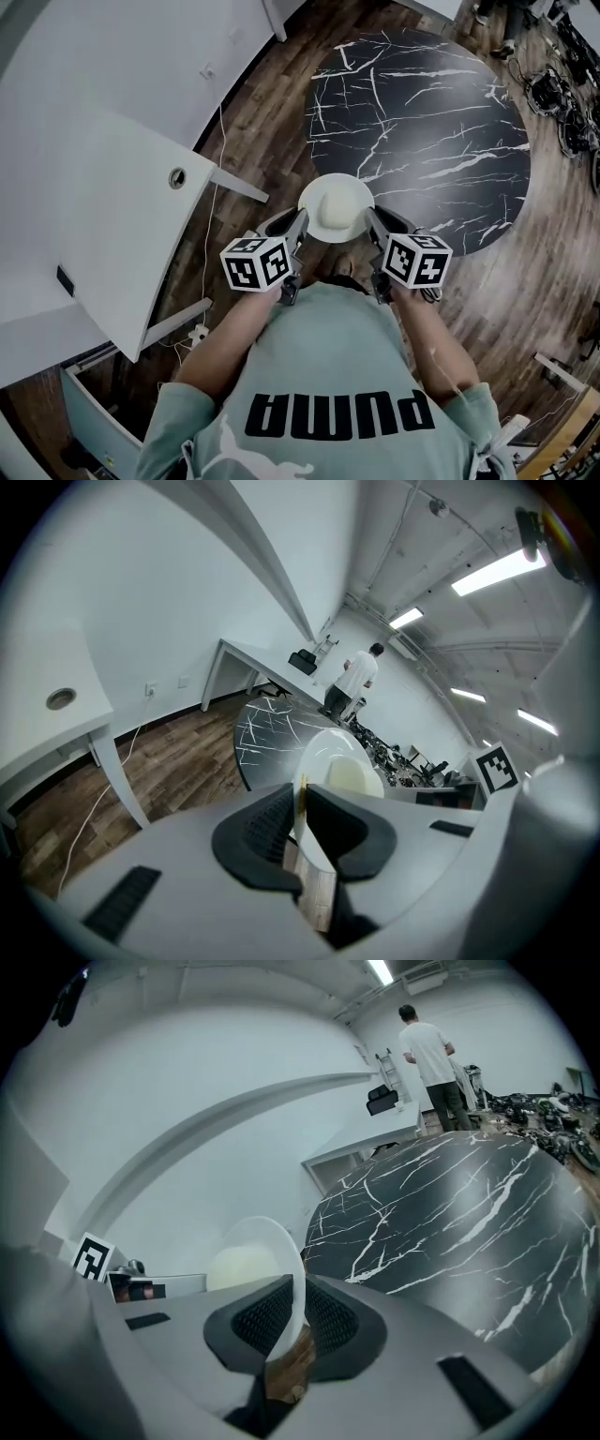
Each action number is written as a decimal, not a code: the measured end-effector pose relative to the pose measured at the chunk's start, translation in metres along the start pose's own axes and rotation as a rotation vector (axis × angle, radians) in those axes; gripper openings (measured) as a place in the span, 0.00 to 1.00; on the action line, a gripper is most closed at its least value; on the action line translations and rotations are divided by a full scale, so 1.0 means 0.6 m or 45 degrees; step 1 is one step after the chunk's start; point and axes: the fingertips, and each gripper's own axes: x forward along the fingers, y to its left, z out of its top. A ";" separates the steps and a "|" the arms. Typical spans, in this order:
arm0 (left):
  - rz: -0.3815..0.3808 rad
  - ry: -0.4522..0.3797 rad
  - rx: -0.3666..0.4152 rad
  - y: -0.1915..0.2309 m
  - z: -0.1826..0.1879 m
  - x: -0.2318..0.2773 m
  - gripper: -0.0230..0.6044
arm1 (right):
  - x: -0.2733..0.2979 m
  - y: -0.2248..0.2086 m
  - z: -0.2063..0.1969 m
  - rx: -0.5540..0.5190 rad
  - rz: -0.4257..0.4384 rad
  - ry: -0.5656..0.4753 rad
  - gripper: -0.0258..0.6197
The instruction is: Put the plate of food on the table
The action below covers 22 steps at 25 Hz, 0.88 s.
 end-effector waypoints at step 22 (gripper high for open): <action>-0.178 0.137 0.213 -0.151 -0.006 0.122 0.11 | -0.117 -0.146 0.020 0.198 -0.171 -0.205 0.12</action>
